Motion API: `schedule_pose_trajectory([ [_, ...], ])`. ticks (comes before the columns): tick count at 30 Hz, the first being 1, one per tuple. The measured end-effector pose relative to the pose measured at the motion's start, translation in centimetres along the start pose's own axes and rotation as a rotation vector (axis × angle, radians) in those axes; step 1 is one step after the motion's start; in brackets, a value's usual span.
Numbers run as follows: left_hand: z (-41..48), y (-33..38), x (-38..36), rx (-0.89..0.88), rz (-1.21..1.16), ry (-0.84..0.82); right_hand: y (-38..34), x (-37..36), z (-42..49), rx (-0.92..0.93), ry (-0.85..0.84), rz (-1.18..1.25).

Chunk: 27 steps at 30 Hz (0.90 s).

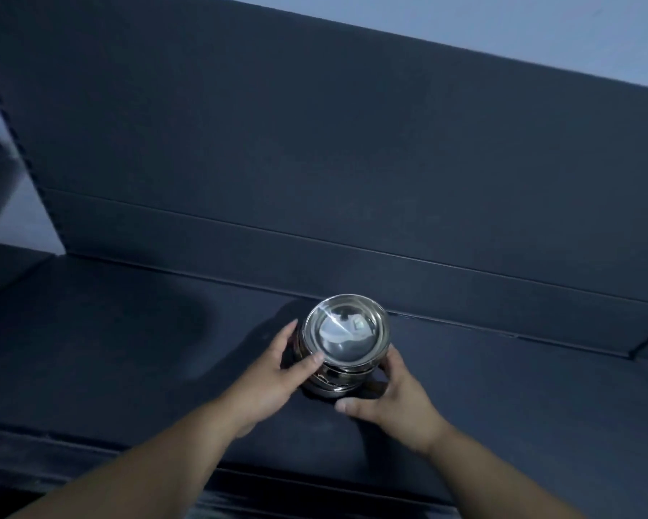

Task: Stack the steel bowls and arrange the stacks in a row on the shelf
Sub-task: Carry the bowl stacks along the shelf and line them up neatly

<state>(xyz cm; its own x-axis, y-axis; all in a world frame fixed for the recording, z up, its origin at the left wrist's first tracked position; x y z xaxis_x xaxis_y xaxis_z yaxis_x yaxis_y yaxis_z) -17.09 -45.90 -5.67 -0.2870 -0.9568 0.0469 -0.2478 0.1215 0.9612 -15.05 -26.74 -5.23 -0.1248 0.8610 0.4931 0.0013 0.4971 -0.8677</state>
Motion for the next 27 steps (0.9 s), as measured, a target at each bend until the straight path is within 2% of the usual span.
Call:
schedule_pose_trajectory([
  [5, -0.1, 0.0, -0.7, 0.001, -0.168, -0.018, -0.6, -0.1, -0.2, 0.012, 0.034, 0.169],
  [10, -0.8, 0.3, -2.4, -0.015, -0.192, 0.001, -0.3, 1.1, -1.5, 0.012, 0.073, 0.248],
  [15, -1.5, 1.7, -7.4, -0.033, -0.146, -0.048, 1.3, 5.3, -4.9, 0.030, 0.158, 0.273],
  [21, -3.5, 3.6, -18.7, -0.042, -0.051, -0.162, 4.6, 13.8, -13.1, 0.026, 0.277, 0.329],
  [27, -7.7, 3.9, -35.4, -0.054, -0.015, -0.321, 11.0, 24.6, -26.0, -0.015, 0.430, 0.318],
])
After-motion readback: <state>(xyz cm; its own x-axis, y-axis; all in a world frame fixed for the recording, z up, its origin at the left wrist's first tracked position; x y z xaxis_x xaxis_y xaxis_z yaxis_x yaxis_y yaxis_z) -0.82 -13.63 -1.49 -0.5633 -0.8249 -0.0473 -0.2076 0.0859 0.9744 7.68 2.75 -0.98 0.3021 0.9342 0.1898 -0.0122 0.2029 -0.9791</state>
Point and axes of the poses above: each hand's wrist, its own z-axis towards the middle knuckle, its own x-axis out of the back of the hand, y = z × x, the point moved 7 cm from there along z, towards the middle knuckle, and after that the axes turned 6 degrees about x, right-handed, at the moved point
